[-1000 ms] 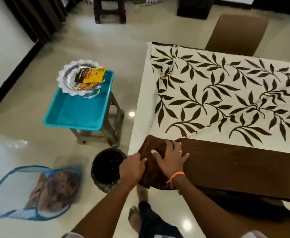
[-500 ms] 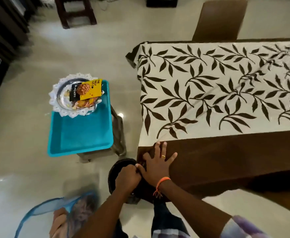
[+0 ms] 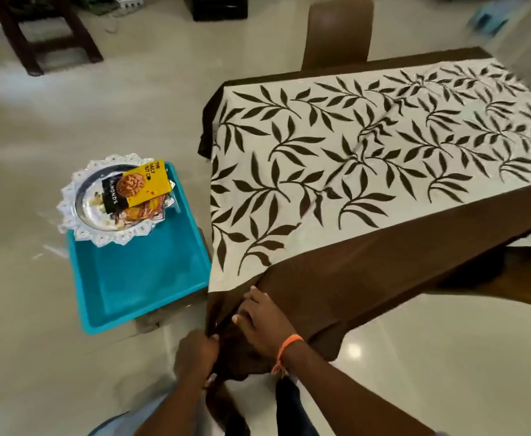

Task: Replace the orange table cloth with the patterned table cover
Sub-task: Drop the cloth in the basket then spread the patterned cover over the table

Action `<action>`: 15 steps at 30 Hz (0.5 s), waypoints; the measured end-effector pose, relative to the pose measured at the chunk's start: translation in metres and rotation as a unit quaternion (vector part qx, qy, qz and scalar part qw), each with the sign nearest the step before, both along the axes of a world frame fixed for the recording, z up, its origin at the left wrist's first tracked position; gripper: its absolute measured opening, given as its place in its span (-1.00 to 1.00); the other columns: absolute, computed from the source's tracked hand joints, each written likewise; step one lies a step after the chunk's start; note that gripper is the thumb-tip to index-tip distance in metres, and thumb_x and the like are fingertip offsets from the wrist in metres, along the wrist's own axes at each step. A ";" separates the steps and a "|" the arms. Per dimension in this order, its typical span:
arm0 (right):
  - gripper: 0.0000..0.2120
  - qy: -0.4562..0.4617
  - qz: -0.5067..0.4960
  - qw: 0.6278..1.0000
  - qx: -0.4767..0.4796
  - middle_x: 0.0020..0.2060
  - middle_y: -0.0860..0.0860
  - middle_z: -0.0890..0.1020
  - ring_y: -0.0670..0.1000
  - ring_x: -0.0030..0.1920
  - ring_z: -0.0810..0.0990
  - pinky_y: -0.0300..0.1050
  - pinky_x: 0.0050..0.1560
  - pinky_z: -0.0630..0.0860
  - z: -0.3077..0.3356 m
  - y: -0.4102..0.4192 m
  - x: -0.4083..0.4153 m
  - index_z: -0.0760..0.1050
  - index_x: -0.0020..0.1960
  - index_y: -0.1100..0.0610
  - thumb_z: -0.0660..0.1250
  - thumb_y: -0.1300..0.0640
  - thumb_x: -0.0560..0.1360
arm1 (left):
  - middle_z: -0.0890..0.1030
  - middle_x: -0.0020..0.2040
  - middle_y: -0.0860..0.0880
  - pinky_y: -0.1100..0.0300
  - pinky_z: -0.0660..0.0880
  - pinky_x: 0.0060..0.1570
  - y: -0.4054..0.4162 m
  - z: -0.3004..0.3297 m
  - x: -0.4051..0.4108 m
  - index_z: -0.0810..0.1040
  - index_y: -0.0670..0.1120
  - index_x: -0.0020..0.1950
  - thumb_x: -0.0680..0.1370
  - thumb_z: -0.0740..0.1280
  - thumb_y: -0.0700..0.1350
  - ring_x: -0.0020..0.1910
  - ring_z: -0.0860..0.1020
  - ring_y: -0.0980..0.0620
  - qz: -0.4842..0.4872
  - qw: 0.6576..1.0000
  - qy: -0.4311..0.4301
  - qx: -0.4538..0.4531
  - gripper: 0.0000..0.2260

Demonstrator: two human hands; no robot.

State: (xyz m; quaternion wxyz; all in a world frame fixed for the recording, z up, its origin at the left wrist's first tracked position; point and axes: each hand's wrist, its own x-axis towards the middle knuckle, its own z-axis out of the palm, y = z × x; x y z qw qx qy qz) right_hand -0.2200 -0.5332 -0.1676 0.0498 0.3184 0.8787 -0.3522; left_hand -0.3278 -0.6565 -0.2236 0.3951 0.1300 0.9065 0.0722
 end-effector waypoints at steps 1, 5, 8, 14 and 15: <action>-0.76 0.007 -0.006 1.000 0.019 0.28 0.09 0.50 0.06 0.43 0.30 0.05 0.48 0.20 0.003 0.001 0.004 0.58 0.07 0.13 0.22 0.01 0.58 | 0.60 0.14 -0.19 0.09 0.41 -0.05 -0.004 -0.003 -0.007 0.53 -0.18 0.19 0.61 0.25 0.06 0.12 0.57 -0.18 0.001 1.000 0.003 -0.004 -0.66; -0.79 0.032 -0.090 0.988 0.118 0.32 0.08 0.48 0.09 0.48 0.24 0.01 0.50 0.15 0.003 0.023 0.039 0.57 0.09 0.11 0.24 0.05 0.56 | 0.60 0.10 -0.19 0.06 0.41 -0.07 -0.016 -0.012 -0.018 0.52 -0.19 0.18 0.61 0.25 0.03 0.07 0.58 -0.18 -0.006 1.000 0.009 -0.025 -0.69; -0.79 0.014 -0.204 0.968 0.146 0.36 0.06 0.44 0.08 0.49 0.21 0.02 0.49 0.19 0.003 0.052 0.074 0.54 0.14 0.08 0.27 0.06 0.56 | 0.60 0.10 -0.16 0.07 0.44 -0.04 -0.017 -0.019 -0.021 0.51 -0.17 0.20 0.63 0.22 0.02 0.07 0.58 -0.14 -0.028 0.998 0.016 -0.048 -0.70; -0.50 -0.068 -0.260 0.952 0.144 0.47 0.13 0.28 0.19 0.51 0.14 0.19 0.47 0.21 0.004 0.085 0.124 0.36 0.39 0.08 0.32 -0.09 0.52 | 0.57 0.23 -0.22 0.09 0.44 0.11 -0.021 -0.038 -0.011 0.51 -0.24 0.22 0.59 0.28 -0.02 0.19 0.55 -0.18 -0.049 0.993 -0.073 -0.076 -0.67; -0.48 -0.077 -0.249 0.954 0.147 0.47 0.12 0.27 0.20 0.52 0.13 0.20 0.48 0.18 0.002 0.086 0.127 0.34 0.40 0.07 0.30 -0.12 0.53 | 0.56 0.24 -0.23 0.11 0.43 0.10 -0.018 -0.038 -0.007 0.50 -0.26 0.24 0.58 0.31 -0.04 0.21 0.53 -0.18 -0.052 0.991 -0.096 -0.075 -0.66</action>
